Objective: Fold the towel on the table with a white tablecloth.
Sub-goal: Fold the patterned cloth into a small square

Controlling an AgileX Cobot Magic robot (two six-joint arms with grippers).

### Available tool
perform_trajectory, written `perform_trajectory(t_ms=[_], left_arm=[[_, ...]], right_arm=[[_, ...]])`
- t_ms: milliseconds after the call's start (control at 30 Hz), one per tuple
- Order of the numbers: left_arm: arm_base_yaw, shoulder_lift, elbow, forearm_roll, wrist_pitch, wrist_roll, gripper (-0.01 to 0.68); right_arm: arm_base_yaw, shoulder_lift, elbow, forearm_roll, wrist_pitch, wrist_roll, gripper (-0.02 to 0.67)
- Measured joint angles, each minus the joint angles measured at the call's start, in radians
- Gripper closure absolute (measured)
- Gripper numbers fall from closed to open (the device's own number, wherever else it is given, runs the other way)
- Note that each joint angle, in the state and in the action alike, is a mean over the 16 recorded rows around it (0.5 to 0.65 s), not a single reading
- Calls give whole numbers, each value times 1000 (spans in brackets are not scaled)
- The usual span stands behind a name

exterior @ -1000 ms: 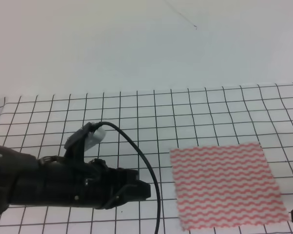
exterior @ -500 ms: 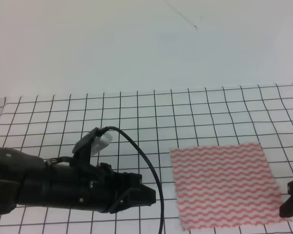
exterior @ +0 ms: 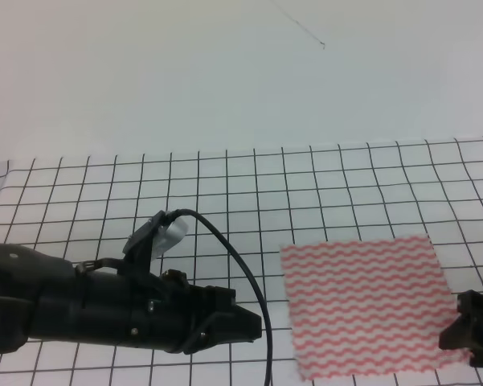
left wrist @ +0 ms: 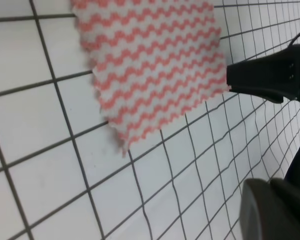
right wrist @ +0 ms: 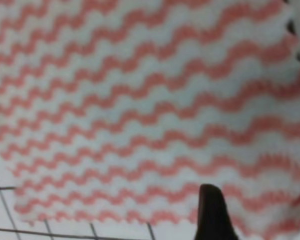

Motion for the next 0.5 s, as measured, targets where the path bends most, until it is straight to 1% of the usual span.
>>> perform_trajectory(t_ms=[100,200,500], left_arm=[[0,0,0,-1,2,2,672],[0,0,0,-1,4,3,672],[0,0,0,3,5,21,672]], right_arm=[[0,9,0,56,-2,-46,285],[0,14,0,103,-5,-85,325],[0,15,0,191,-29,-176,510]])
